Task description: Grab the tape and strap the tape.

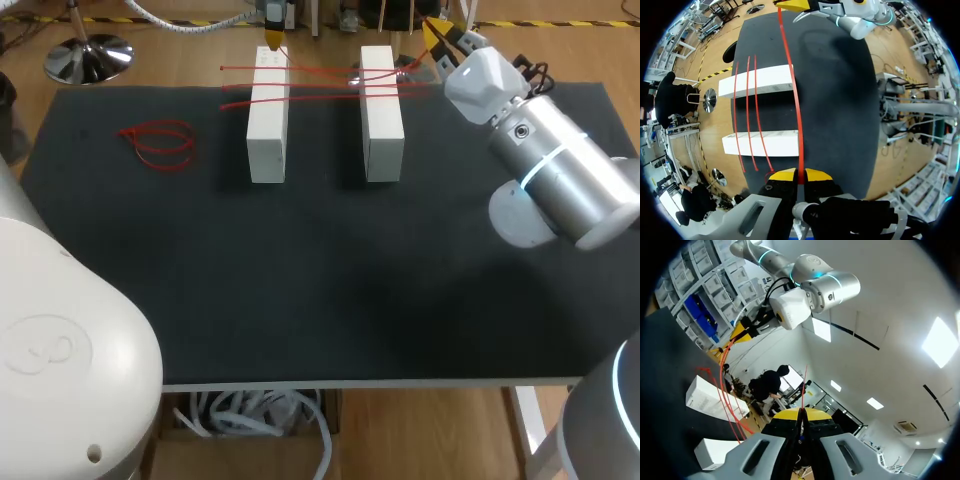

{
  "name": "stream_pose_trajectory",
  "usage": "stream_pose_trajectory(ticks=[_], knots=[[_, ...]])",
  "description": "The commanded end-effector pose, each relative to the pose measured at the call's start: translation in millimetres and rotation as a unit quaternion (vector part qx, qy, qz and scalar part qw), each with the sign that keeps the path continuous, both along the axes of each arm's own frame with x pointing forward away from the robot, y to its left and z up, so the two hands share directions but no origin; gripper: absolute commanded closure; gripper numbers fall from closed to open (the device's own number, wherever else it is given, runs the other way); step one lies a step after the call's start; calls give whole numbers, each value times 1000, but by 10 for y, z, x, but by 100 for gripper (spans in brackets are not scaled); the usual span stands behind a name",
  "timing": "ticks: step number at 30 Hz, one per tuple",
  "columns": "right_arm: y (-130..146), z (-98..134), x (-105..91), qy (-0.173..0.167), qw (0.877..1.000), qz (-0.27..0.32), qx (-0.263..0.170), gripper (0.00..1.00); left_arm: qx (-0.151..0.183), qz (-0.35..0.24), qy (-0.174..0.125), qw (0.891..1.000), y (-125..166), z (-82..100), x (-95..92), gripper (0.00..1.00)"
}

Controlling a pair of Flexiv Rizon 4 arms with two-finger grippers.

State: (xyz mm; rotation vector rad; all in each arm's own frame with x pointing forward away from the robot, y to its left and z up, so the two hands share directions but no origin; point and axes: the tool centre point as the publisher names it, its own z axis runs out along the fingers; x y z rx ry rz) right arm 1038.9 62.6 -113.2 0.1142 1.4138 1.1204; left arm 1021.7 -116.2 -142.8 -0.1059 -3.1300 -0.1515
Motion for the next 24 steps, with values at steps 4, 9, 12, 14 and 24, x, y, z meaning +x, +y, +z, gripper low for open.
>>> stream_pose_trajectory(ticks=[4,9,12,14,24], knots=[[19,25,16,0,999,3,-46,100,1,0,-1,1000,1,0,-7,100],[144,132,63,-7,984,14,-177,100,1,0,-1,1000,1,0,-7,100],[184,173,93,-16,977,10,-210,100,1,0,-1,1000,1,0,-7,100],[226,190,103,-14,971,8,-237,100,1,0,-1,1000,1,0,-7,100],[492,226,109,-16,930,16,-368,100,1,0,-1,1000,1,0,-7,100]])
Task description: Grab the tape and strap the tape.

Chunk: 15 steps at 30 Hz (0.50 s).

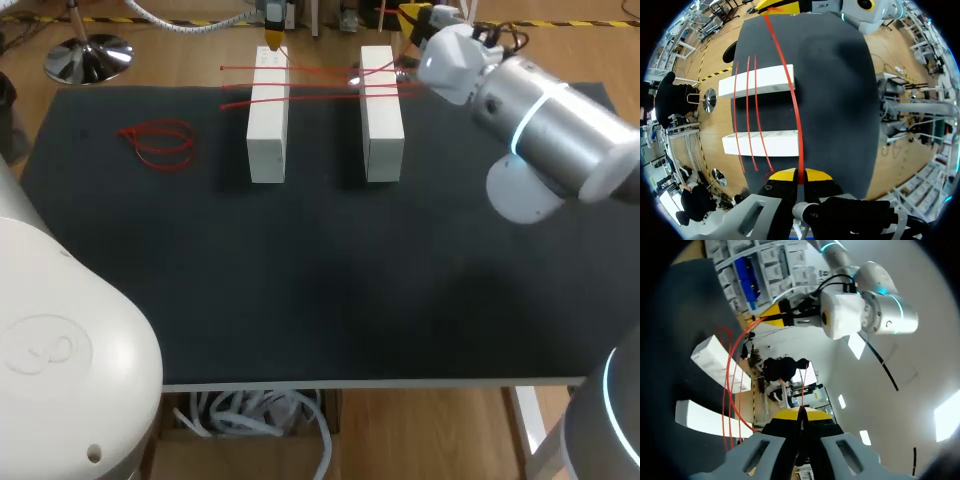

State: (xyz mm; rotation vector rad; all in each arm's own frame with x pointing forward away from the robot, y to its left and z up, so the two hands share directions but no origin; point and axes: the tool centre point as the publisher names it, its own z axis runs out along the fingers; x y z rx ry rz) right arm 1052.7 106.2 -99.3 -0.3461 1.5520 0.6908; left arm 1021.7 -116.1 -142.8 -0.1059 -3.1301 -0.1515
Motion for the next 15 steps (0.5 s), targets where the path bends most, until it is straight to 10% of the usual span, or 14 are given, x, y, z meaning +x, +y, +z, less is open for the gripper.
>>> stream_pose_trajectory(ticks=[1,15], knots=[[72,91,-22,47,993,-7,-106,100,1,0,-1,1000,0,0,-7,100],[369,11,-87,4,978,-46,-203,100,1,0,-1,1000,0,0,-7,100]])
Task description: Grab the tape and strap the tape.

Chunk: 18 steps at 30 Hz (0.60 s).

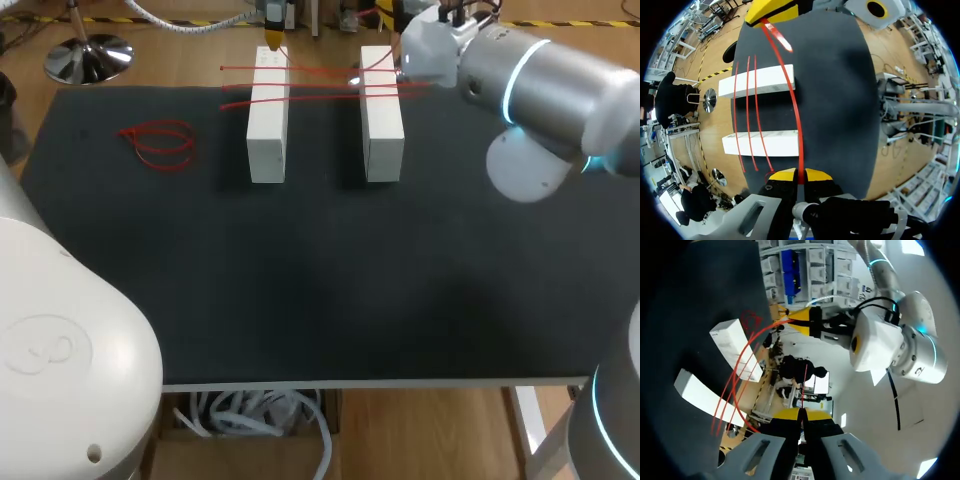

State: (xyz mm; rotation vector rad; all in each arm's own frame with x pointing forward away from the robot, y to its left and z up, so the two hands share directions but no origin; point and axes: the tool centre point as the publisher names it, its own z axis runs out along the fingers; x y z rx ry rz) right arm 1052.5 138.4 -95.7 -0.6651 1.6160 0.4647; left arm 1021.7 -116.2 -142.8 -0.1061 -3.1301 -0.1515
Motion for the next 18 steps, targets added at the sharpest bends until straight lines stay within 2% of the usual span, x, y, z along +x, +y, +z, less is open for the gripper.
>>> stream_pose_trajectory(ticks=[1,11,14,18], knots=[[47,-46,-95,11,995,-88,-34,100,1,0,-1,1000,0,0,-6,100],[106,-147,-126,-54,990,-129,-34,100,1,0,-1,1000,0,0,-6,100],[103,-168,-131,-71,982,-166,-52,100,1,0,-1,1000,0,0,-6,100],[36,-189,-126,-80,969,-229,-55,100,1,0,-1,1000,0,0,-6,100]])
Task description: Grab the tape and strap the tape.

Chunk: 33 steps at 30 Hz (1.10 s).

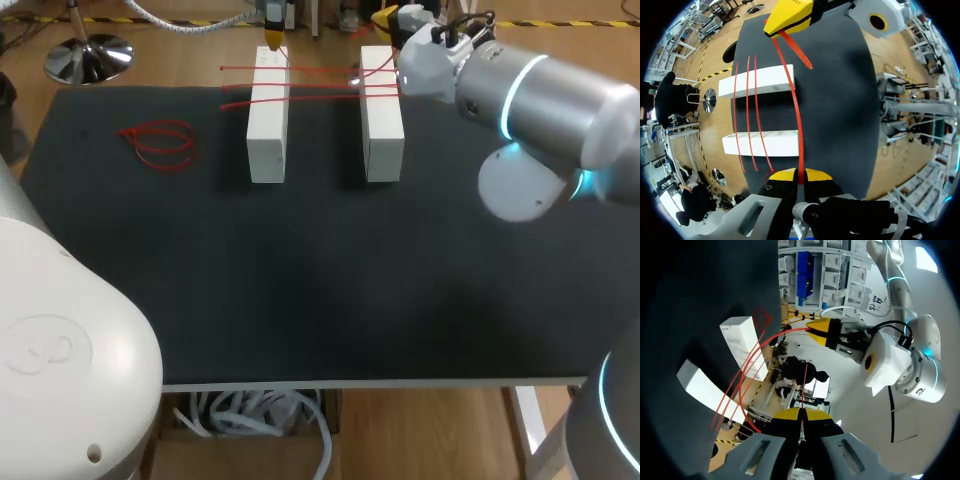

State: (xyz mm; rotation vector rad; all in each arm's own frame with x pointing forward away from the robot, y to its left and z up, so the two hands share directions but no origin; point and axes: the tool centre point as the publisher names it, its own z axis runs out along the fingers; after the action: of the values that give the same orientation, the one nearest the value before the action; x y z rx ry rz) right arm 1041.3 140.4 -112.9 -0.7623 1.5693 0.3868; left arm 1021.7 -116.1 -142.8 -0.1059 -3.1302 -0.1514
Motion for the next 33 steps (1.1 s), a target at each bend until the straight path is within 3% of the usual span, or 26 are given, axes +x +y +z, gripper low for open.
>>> stream_pose_trajectory(ticks=[1,8,18,21,23,26,33], knots=[[7,-16,-12,-57,967,-248,-1,100,1,0,0,1000,-1,0,-6,100],[5,59,65,-75,949,-302,43,100,1,0,0,1000,-1,0,-6,100],[74,38,209,-86,939,-331,47,100,1,0,0,1000,-1,0,-6,100],[126,84,209,-83,944,-312,64,100,1,0,0,1000,-1,0,-6,100],[164,119,201,-68,955,-272,98,100,1,0,0,1000,-1,0,-6,100],[295,203,210,8,965,-135,223,100,1,0,0,1000,-1,0,-6,100],[295,203,210,8,965,-135,223,100,1,0,0,1000,-1,0,-6,100]])
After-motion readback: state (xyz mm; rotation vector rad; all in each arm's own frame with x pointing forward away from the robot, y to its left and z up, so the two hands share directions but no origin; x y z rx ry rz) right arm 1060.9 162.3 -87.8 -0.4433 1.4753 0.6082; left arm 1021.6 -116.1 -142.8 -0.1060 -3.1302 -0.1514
